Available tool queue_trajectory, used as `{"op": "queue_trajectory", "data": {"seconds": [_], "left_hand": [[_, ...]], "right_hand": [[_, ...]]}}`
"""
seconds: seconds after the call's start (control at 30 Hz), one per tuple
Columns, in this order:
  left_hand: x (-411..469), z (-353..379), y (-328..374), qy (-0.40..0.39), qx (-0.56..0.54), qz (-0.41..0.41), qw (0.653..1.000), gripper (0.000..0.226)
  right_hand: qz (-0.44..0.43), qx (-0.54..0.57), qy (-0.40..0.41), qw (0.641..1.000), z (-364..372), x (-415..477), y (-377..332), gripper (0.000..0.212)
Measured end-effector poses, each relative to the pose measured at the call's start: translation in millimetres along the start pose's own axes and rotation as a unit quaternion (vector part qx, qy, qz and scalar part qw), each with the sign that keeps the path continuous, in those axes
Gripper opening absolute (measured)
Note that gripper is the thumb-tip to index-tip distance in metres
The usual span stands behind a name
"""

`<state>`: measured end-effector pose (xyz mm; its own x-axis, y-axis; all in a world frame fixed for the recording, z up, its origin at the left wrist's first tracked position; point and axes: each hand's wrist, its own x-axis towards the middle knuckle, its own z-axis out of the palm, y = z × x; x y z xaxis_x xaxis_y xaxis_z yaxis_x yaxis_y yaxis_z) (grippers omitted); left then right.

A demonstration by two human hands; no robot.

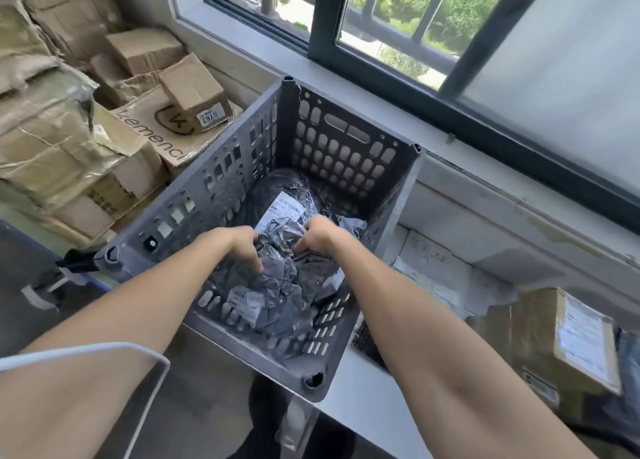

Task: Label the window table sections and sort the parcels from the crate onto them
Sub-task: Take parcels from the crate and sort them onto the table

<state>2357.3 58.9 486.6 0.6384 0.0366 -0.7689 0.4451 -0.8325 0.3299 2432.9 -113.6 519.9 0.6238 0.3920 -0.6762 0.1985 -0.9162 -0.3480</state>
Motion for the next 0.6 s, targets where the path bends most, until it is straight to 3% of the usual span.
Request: {"op": "queue_trajectory", "data": {"seconds": [0.1, 0.2, 0.33, 0.47, 0.6], "left_hand": [[-7.4, -26.7, -4.3, 0.03, -0.059, 0.027, 0.997, 0.08], [-22.8, -53.0, -0.7, 0.055, -0.204, 0.073, 0.975, 0.107], [-39.5, -74.6, 18.3, 0.13, -0.376, 0.106, 0.911, 0.096], [-52.3, -80.4, 50.3, 0.161, -0.526, 0.143, 0.823, 0.087], [-60.0, -80.9, 81.5, 0.189, -0.546, 0.18, 0.796, 0.069]], "right_hand": [[-0.039, 0.105, 0.055, 0.992, -34.4, -4.8, -0.6, 0.028], [-0.076, 0.213, 0.147, 0.963, -72.4, -14.2, -1.0, 0.024], [-0.088, 0.282, 0.328, 0.897, -105.1, -30.9, 1.7, 0.063], [-0.063, 0.405, 0.265, 0.873, -116.8, -50.5, 14.2, 0.103], [-0.093, 0.392, 0.255, 0.879, -115.8, -72.2, 37.0, 0.092]]}}
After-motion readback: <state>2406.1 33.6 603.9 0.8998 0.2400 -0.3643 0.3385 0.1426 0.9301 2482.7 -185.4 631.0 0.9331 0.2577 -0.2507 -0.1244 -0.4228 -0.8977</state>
